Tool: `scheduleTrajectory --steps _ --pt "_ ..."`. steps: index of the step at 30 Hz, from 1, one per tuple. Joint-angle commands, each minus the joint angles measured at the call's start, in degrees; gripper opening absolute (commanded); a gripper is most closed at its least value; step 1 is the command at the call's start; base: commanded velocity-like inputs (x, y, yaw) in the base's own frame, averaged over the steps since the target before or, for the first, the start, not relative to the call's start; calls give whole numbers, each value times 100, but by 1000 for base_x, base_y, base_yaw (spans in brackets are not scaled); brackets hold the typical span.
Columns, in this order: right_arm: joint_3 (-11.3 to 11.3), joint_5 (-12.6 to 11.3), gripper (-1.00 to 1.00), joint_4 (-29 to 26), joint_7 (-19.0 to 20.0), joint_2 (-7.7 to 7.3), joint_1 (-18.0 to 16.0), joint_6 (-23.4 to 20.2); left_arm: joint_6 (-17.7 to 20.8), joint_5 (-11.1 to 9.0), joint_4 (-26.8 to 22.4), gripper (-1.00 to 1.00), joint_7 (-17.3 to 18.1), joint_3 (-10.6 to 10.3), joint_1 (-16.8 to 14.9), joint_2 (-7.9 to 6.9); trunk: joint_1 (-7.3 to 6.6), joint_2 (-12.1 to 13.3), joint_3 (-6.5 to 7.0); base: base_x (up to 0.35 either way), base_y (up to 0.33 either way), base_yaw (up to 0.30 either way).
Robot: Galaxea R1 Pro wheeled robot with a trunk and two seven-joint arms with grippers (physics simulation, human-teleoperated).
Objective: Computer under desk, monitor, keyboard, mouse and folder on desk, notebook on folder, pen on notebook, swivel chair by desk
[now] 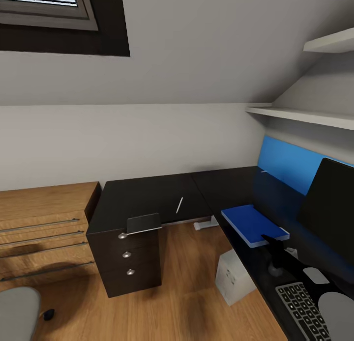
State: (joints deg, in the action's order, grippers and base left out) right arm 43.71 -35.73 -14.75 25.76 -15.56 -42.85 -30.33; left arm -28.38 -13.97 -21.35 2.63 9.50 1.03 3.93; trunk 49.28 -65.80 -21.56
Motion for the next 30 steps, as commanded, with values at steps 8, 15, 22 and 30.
scheduleTrajectory --steps 8,15,22,30 --pt "35 -22 -100 -1 0 0 -4 -44 -3 -44 -9 100 27 8 2 5 89 -166 -78 0 0 0" --pt "34 -22 -100 -1 0 0 -4 -43 -6 -44 -9 100 31 8 2 4 89 -166 -78 0 0 0" --pt "35 -22 -100 -1 0 0 -4 -43 -7 -44 -9 100 33 8 2 3 221 -406 -185 0 0 0" --pt "35 -22 -100 -1 0 0 -4 -36 -2 -44 -8 100 31 8 2 -3 309 -567 -257 0 0 0"
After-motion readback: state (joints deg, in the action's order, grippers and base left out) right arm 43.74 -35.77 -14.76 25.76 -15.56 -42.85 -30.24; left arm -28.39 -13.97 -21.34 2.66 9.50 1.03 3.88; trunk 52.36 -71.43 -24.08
